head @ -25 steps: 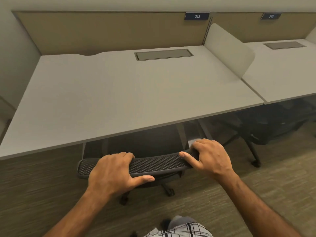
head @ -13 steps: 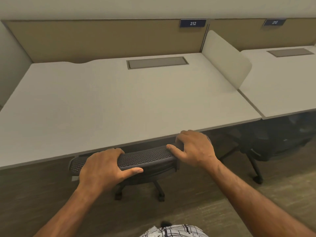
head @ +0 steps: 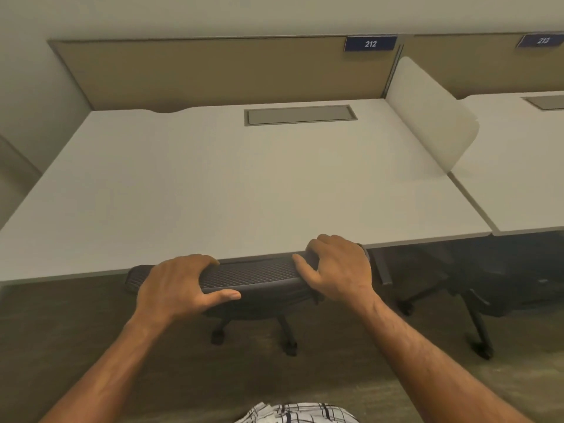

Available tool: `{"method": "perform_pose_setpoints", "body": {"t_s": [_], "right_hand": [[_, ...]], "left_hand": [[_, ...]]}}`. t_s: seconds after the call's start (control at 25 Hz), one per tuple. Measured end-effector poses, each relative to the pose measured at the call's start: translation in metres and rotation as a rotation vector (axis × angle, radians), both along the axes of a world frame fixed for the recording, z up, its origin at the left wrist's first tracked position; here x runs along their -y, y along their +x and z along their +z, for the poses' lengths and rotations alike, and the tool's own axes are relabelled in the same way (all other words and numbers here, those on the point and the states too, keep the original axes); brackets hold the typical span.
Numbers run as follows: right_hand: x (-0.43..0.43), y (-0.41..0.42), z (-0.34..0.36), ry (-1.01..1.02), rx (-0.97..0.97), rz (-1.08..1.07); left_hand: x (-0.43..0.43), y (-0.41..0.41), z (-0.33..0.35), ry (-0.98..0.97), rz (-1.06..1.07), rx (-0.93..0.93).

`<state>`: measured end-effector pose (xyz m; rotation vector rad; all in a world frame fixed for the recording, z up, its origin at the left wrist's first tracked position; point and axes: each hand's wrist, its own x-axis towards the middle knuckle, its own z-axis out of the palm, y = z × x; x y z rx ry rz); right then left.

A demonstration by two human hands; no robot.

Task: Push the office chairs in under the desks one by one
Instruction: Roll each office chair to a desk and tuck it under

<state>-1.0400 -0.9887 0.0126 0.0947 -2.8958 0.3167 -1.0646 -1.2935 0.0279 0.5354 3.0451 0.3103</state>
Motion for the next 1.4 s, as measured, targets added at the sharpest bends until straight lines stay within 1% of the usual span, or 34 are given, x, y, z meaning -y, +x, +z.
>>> {"method": "perform_pose_setpoints", "body": {"t_s": [0.12,0.24,0.32,0.36,0.44,0.48,0.56,0.64,0.72,0.8,0.88,0.92,0.96,1.08,1.24,1.4], "right_hand": [[-0.001,0.0,-0.001,-0.016,0.005,-0.006],[0.003,0.01,-0.008,-0.08,-0.11,-0.07],[0.002,0.02,-0.012,-0.123,-0.148,-0.106],[0.0,0.026,-0.012,-0.161,-0.136,-0.113],[-0.009,0.045,-0.01,-0.254,-0.073,-0.167],[-0.014,0.058,-0.012,-0.262,-0.043,-0.202],[-0.026,0.09,-0.02,-0.174,0.047,-0.273],[-0.039,0.128,-0.029,-0.084,0.199,-0.359],[-0.051,0.163,-0.038,-0.023,0.321,-0.445],[-0.064,0.198,-0.05,0.026,0.404,-0.516],[-0.077,0.232,-0.064,0.112,0.47,-0.542],[-0.084,0.249,-0.07,0.123,0.491,-0.561],[-0.091,0.267,-0.076,0.096,0.484,-0.59],[-0.124,0.326,-0.085,-0.077,0.411,-0.697],[-0.185,0.413,-0.098,-0.118,0.423,-0.78],[-0.249,0.495,-0.105,-0.172,0.453,-0.824]], "left_hand": [[-0.001,0.001,0.0,0.011,-0.015,0.002],[-0.011,0.008,0.003,0.053,-0.026,-0.03],[-0.036,0.014,0.006,0.076,-0.088,-0.033],[-0.053,0.017,0.007,0.081,-0.137,-0.027],[-0.091,0.026,0.004,0.058,-0.26,-0.024],[-0.108,0.031,0.001,0.045,-0.323,-0.033],[-0.136,0.049,-0.006,0.072,-0.462,-0.069],[-0.163,0.078,-0.013,0.176,-0.648,-0.104],[-0.192,0.11,-0.016,0.266,-0.869,-0.067],[-0.224,0.146,-0.018,0.243,-1.065,-0.032],[-0.251,0.174,-0.026,0.163,-1.18,0.006],[-0.263,0.186,-0.033,0.116,-1.215,0.031],[-0.274,0.193,-0.041,0.078,-1.236,0.046],[-0.313,0.212,-0.067,-0.023,-1.243,0.057],[-0.375,0.247,-0.095,-0.179,-1.176,0.045],[-0.436,0.29,-0.114,-0.194,-1.132,0.061]]}}
